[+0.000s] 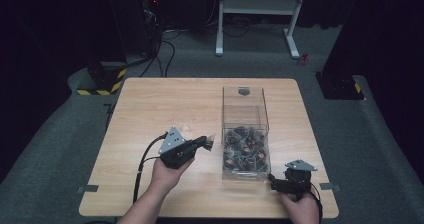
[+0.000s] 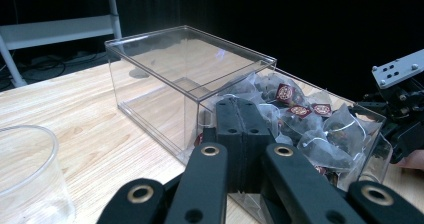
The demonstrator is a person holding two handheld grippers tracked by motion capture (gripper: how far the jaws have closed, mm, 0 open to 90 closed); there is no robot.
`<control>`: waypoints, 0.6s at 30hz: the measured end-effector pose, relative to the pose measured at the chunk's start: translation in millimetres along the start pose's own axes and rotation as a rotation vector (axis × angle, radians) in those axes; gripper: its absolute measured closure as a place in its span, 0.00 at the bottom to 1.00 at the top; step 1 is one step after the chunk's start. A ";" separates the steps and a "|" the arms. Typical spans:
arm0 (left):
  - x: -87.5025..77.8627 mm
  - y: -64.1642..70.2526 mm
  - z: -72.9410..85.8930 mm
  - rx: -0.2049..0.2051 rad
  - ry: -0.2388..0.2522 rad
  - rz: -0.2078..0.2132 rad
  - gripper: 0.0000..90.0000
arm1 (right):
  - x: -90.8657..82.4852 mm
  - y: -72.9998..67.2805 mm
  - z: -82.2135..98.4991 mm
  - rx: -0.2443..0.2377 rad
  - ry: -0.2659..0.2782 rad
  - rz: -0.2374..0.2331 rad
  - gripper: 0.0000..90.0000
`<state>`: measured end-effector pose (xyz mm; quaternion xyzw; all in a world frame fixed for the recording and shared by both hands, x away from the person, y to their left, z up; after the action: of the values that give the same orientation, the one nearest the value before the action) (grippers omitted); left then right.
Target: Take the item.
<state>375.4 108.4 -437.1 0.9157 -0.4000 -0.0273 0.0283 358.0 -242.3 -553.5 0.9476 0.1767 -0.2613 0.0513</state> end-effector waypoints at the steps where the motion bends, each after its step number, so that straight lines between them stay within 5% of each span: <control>1: -0.4 -0.8 -0.2 0.004 -0.002 -0.001 1.00 | 0.0 0.0 0.0 0.000 0.000 0.000 0.08; 18: -9.0 -20.9 -3.6 0.010 -0.005 -0.048 1.00 | -0.1 -0.2 0.0 0.001 0.000 0.001 0.08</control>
<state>384.9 129.2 -434.9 0.9251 -0.3781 -0.0281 0.0219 357.9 -242.2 -553.5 0.9476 0.1761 -0.2615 0.0508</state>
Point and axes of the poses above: each handheld gripper's, and its own axes: x roughly forward along the jaws, z roughly out of its underside, y roughly to its right, the point moved 4 cm from there along x, roughly forward along the jaws, and after that the axes turned 15 degrees about y, right-handed, at the moved point
